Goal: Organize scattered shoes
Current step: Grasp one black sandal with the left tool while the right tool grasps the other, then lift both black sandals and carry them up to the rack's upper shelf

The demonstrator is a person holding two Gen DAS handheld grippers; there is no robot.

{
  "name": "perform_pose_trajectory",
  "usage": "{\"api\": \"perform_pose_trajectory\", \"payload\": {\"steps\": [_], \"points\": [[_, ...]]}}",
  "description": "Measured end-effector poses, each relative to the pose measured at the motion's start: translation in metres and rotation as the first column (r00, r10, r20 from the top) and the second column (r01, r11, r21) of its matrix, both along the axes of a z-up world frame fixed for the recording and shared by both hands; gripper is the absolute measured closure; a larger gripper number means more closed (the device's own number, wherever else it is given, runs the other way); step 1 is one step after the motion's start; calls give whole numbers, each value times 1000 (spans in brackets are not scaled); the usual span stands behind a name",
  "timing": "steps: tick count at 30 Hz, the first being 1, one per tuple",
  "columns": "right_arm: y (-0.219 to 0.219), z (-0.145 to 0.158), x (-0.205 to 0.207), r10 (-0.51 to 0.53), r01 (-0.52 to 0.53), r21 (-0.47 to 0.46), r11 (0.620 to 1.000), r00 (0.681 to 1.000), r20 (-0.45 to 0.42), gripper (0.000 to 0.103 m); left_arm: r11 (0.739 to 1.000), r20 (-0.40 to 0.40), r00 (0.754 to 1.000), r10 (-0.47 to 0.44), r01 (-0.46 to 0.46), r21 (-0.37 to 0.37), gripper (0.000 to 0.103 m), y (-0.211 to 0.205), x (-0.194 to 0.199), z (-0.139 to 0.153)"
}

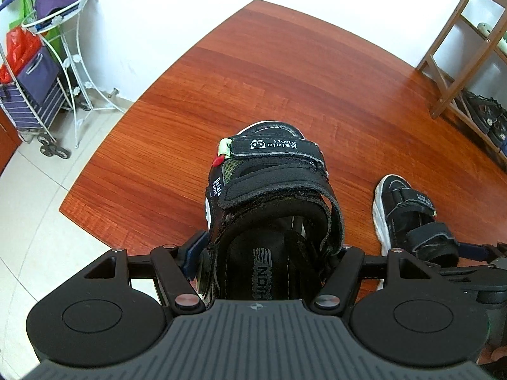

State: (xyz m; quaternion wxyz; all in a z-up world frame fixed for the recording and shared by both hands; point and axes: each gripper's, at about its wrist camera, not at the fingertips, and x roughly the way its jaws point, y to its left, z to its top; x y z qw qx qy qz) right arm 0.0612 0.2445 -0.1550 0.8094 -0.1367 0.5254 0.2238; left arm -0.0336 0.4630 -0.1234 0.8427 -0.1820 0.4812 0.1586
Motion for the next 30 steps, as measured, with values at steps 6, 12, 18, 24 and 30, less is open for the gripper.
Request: {"api": "perform_pose_trajectory", "payload": {"steps": [6, 12, 18, 24, 30], "points": [[2, -10, 8, -14, 14, -3, 1000, 1000, -7, 1, 1000, -1, 1000, 3, -3, -8, 34, -2, 3, -1], [15, -27, 7, 10, -10, -32, 999, 1000, 1, 4, 1000, -12, 1000, -4, 4, -2, 34, -9, 3, 0], [13, -36, 10, -11, 11, -11, 1000, 1000, 0, 15, 1000, -18, 1000, -7, 8, 6, 34, -13, 2, 3], [11, -36, 10, -7, 7, 29, 1000, 1000, -3, 23, 1000, -18, 1000, -22, 22, 7, 34, -18, 7, 7], [-6, -29, 14, -10, 11, 74, 997, 1000, -13, 27, 999, -18, 999, -39, 39, 8, 34, -27, 14, 10]]}}
